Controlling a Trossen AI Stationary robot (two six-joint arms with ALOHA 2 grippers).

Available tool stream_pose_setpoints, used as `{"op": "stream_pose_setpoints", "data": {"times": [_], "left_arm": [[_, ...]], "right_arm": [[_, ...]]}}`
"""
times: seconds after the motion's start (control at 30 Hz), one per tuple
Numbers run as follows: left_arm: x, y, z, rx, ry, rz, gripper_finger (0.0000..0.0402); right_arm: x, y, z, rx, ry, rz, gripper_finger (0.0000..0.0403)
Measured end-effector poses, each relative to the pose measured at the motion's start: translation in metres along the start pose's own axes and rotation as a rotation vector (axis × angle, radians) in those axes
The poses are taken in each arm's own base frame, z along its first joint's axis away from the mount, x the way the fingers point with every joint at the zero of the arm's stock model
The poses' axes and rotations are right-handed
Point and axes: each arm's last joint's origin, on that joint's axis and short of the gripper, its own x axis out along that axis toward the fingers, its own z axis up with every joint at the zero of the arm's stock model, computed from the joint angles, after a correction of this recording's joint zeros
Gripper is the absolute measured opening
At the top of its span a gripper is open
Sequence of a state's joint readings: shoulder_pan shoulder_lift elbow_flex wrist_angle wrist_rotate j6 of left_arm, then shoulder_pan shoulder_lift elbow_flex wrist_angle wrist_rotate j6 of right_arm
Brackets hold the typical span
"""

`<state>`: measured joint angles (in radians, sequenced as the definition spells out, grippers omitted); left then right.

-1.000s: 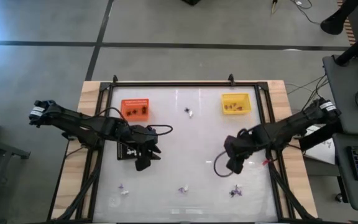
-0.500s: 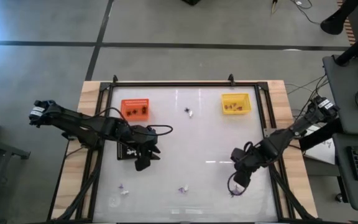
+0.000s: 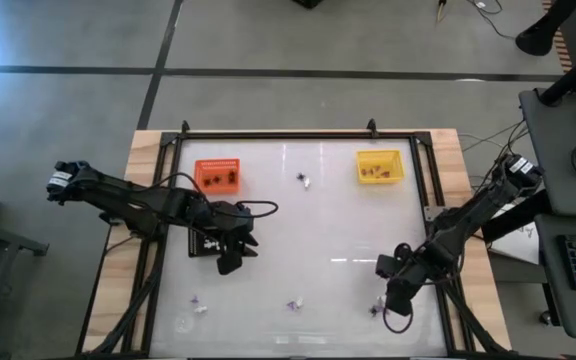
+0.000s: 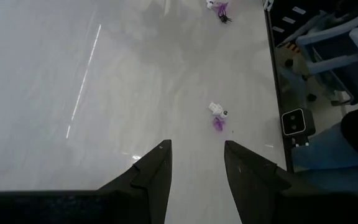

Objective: Sort Halloween decoration
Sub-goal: Put the white skeleton toy into the black bin

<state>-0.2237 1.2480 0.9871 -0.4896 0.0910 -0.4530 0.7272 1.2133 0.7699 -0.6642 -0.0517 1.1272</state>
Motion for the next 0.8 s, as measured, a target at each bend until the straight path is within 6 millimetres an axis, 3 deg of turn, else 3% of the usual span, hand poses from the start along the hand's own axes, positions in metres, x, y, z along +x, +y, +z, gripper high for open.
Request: {"op": "stream_pose_setpoints", "data": {"times": [0.47, 0.8], "left_arm": [[0.0, 0.0, 0.0, 0.0, -0.001, 0.0, 0.013], [0.0, 0.0, 0.0, 0.0, -0.001, 0.001, 0.013]], "right_arm": [[0.026, -0.015, -0.009, 0.009, -0.021, 0.061, 0.0116], [0.033, -0.018, -0.016, -0.011, -0.012, 0.082, 0.0116]]}}
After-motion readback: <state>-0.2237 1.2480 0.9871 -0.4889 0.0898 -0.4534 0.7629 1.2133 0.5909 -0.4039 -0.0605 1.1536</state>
